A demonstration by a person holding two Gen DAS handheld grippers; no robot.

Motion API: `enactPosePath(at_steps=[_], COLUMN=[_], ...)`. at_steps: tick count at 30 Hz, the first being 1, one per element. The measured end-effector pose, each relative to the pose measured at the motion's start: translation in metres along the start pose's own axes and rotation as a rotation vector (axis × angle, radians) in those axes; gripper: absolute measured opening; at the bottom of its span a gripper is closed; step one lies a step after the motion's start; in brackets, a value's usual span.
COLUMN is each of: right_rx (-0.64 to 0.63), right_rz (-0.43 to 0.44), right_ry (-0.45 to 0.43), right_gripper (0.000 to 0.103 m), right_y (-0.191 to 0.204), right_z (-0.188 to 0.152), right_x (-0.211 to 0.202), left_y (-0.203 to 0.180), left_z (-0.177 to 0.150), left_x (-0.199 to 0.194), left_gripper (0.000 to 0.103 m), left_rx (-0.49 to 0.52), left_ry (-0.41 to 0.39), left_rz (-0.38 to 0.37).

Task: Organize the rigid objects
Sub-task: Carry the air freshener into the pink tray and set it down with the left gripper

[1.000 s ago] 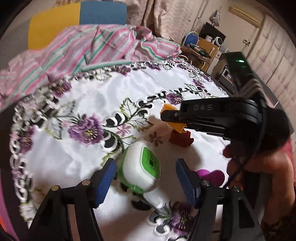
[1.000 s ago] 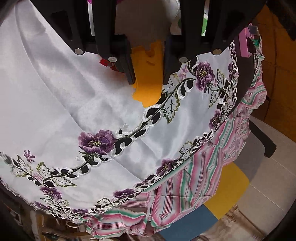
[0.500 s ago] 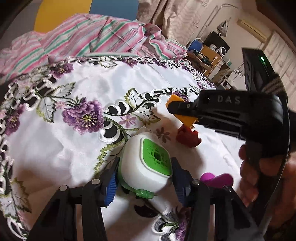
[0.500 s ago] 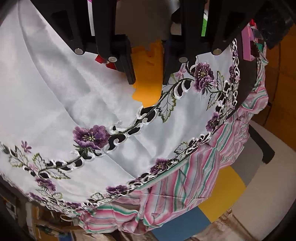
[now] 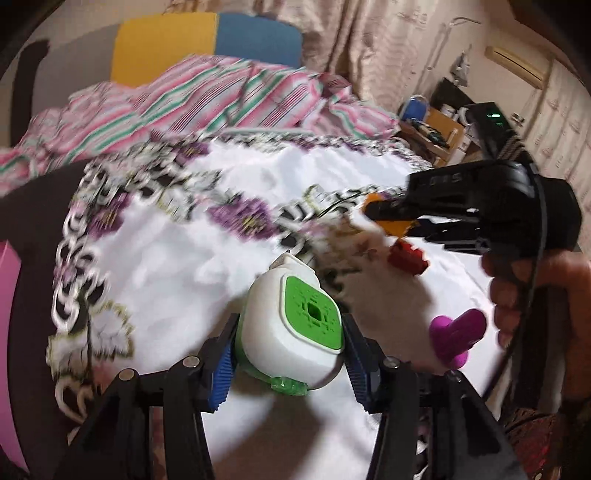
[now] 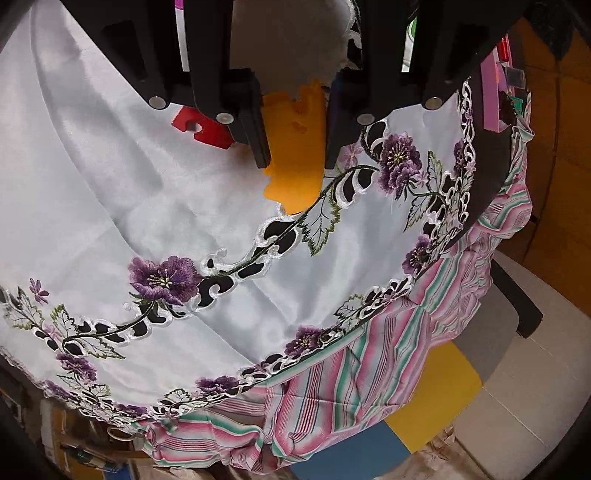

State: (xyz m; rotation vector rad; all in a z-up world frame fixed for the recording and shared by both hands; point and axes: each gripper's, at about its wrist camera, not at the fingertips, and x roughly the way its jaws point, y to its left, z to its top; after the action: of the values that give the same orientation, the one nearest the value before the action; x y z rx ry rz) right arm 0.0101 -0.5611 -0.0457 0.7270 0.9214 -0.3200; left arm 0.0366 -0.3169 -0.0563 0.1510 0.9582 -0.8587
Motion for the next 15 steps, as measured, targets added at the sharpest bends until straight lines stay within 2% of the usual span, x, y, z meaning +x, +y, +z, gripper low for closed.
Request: enactPosePath(at_steps=[2, 4, 7, 10, 12, 15], right_rx=[-0.005, -0.013, -0.029, -0.032, -0.023, -0.026], right_rz=[0.003, 0.007, 0.000, -0.005, -0.003, -0.010], right_ry=[0.004, 0.004, 0.007, 0.015, 0.018, 0.011], right_gripper=[0.028, 0.028, 0.028, 0.028, 0.028, 0.028], right_y=[0.001, 0.003, 0.006, 0.006, 0.004, 0.004], right_z=[-0.001, -0.001, -0.002, -0.002, -0.002, -0.002], right_x=[0.001, 0.001, 0.003, 0.005, 0.005, 0.004], left_y=[0.004, 0.005, 0.004, 0.001, -0.002, 0.003], left_z=[-0.001, 0.003, 0.008, 0.012, 0.010, 0.005], left_x=[0.000, 0.000, 0.002, 0.009, 0.008, 0.001], left_gripper=[0.053, 0.054, 0.055, 0.053, 0.053, 0.053], left_rx=[-0.032, -0.049, -0.061, -0.021, 0.022, -0.010], left_ry=[-0.009, -0.003, 0.005, 0.030, 0.025, 0.015], left_rz=[0.001, 0.040, 0.058, 0.048, 0.070, 0.044])
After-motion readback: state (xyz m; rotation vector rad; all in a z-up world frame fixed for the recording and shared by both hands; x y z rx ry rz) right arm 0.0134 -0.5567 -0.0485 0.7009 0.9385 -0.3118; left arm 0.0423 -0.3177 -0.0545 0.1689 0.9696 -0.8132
